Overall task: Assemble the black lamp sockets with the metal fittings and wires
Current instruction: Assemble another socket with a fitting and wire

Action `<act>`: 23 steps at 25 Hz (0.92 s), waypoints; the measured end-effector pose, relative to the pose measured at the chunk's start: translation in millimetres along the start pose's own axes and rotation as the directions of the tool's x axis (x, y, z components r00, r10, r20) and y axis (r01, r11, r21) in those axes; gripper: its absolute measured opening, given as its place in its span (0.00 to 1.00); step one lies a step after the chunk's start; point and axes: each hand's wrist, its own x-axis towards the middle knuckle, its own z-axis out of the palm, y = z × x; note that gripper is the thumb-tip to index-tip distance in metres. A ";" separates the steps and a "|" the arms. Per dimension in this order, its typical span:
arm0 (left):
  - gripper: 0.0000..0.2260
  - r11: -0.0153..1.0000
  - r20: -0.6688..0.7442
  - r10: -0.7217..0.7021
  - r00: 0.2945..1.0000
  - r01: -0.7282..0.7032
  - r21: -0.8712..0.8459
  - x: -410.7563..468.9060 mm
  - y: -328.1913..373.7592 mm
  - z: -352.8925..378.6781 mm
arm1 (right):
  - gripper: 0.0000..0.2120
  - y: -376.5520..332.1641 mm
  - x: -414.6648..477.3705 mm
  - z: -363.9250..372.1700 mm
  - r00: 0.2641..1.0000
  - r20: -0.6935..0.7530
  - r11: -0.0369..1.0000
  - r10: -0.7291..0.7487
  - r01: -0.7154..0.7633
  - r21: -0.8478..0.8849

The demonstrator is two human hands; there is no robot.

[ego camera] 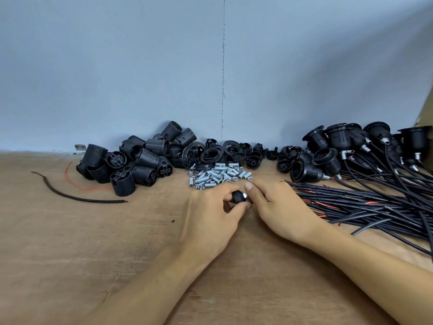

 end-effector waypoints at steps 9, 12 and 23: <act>0.14 0.998 -0.022 0.036 0.999 -0.035 0.043 4.9 -1.0 -0.2 | 0.23 -8.9 3.5 -2.6 0.985 0.025 0.973 0.169 -0.171 0.156; 0.19 0.995 0.040 -0.080 0.996 0.082 -0.064 8.4 -9.7 0.4 | 0.24 -6.0 4.8 -6.3 0.972 0.103 0.870 0.213 -0.237 0.433; 0.17 0.899 0.175 -0.185 0.967 0.238 -0.368 8.5 -2.7 -1.9 | 0.10 -3.0 2.4 -7.0 0.989 0.148 1.000 -0.004 0.000 0.027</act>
